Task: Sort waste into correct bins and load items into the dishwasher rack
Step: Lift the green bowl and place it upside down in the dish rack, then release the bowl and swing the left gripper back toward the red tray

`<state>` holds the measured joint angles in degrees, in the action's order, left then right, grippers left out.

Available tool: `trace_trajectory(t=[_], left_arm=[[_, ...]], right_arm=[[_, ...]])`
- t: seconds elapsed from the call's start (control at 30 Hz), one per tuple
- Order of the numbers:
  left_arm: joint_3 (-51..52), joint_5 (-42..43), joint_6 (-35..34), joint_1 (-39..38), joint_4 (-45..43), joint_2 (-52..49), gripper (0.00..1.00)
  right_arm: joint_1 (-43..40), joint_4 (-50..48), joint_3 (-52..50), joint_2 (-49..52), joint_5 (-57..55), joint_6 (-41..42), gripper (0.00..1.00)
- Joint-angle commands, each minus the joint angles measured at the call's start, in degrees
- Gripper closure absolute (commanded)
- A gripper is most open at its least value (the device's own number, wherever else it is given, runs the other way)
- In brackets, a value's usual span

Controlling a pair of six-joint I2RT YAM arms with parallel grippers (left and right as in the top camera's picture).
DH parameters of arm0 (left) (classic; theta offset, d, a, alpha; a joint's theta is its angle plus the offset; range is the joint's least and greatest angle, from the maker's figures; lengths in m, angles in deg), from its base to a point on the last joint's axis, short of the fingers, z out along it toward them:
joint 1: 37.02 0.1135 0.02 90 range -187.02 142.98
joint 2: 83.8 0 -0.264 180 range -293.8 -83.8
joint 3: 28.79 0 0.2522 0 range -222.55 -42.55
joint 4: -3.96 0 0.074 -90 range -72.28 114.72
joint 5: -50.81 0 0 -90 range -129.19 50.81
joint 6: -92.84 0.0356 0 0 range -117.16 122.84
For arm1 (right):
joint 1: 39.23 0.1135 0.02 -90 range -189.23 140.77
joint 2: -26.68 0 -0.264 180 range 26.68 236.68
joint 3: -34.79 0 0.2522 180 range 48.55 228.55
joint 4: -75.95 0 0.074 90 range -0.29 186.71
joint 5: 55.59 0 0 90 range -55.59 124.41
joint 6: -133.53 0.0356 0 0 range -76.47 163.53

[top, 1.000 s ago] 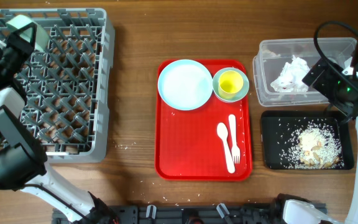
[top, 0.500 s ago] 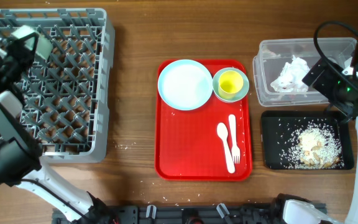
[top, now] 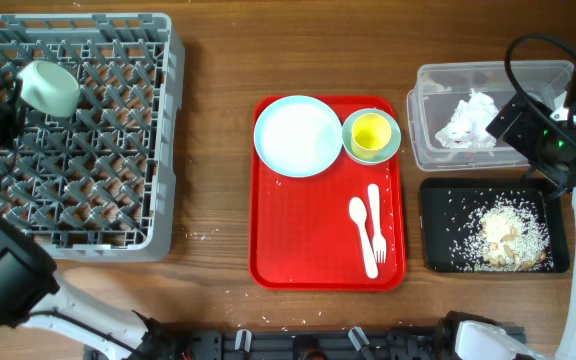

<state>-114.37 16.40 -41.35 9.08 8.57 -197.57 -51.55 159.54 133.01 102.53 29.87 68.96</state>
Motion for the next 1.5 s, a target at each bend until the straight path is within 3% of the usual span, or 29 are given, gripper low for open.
trace_trajectory(t=[0.0, 0.17, 0.27, 0.3, 0.37, 0.47, 0.63, 0.77, 1.3, 1.47], left_arm=[[0.2, -12.2, 13.2, 2.7, 11.4, 5.4, 0.53], [0.2, -27.1, 14.0, 2.9, 20.6, 12.7, 0.58], [0.2, -25.7, 13.9, 2.0, 20.8, 16.7, 0.91], [0.2, -25.4, 13.9, 0.6, 20.8, 17.6, 0.96], [0.2, -25.5, 14.0, -3.0, 20.5, 17.8, 0.96], [0.2, -29.0, 21.6, -11.9, 18.5, 17.0, 0.96], [0.2, -59.4, 26.5, -24.0, 14.7, 16.2, 0.96], [0.2, -60.3, 35.2, -26.1, 11.9, 13.0, 0.93], [0.2, -59.7, 45.3, -21.2, 11.1, 5.2, 0.95], [0.2, -63.9, 45.5, -20.6, 12.0, 4.9, 0.96]], right_arm=[[0.0, -0.1, 0.6, -0.3, 0.3, 0.2, 0.00], [0.0, -0.1, 0.6, -0.3, 0.3, 0.2, 0.00], [0.0, -0.1, 0.6, -0.3, 0.3, 0.2, 0.00], [0.0, -0.1, 0.6, -0.3, 0.3, 0.2, 0.00], [0.0, -0.1, 0.6, -0.3, 0.3, 0.2, 0.00], [0.0, -0.1, 0.6, -0.3, 0.3, 0.2, 0.00], [0.0, -0.1, 0.6, -0.3, 0.3, 0.2, 0.00], [0.0, -0.1, 0.6, -0.3, 0.3, 0.2, 0.00], [0.0, -0.1, 0.6, -0.3, 0.3, 0.2, 0.00], [0.0, -0.1, 0.6, -0.3, 0.3, 0.2, 0.00]])
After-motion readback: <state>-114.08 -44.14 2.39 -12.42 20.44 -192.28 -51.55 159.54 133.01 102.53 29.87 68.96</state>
